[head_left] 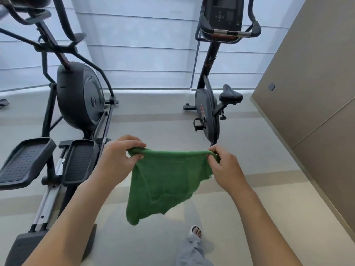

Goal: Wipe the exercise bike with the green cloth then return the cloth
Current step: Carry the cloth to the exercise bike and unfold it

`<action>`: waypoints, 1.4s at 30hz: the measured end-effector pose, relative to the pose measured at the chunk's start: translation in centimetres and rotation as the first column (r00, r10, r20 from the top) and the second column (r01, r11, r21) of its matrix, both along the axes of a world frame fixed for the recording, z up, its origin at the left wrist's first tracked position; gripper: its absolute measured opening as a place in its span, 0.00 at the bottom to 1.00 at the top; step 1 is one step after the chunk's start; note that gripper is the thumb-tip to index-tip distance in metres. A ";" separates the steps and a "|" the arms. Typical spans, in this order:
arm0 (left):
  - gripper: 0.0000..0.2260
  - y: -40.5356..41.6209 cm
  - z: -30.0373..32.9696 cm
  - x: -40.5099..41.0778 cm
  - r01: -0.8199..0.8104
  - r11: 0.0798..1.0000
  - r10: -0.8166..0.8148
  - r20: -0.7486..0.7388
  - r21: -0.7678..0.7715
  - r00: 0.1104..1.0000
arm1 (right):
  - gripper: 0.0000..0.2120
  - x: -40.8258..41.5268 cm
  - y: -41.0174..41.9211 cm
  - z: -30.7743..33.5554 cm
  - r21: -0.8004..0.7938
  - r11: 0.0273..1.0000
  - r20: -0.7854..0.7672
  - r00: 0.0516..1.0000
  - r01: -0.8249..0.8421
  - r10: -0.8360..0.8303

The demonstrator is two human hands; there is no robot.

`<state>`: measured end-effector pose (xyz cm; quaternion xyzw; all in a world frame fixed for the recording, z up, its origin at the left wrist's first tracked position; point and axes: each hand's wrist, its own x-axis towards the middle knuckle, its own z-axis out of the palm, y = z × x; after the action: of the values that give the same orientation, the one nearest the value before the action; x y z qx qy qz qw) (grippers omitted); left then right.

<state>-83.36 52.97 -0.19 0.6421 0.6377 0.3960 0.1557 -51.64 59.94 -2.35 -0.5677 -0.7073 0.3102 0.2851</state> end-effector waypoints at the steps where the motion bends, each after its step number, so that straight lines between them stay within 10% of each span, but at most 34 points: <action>1: 0.13 1.2 -0.1 0.3 -0.011 1.000 0.011 -0.022 0.013 1.000 | 0.09 0.4 1.5 0.0 0.006 1.000 -0.001 1.000 -0.011 0.011; 13: 0.07 17.0 1.6 9.0 -0.131 0.991 0.135 -0.161 0.037 0.978 | 0.09 9.2 19.7 1.0 0.041 0.994 -0.085 0.991 -0.101 0.104; 42: 0.05 51.6 -1.0 19.9 0.091 0.996 -0.091 -0.056 -0.011 0.994 | 0.07 19.8 44.2 1.8 0.095 0.964 -0.024 0.968 0.250 -0.249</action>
<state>-63.46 104.58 -1.24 0.6809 0.6136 0.3673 0.1583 -31.88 104.19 -0.58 -0.6358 -0.6427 0.2404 0.3533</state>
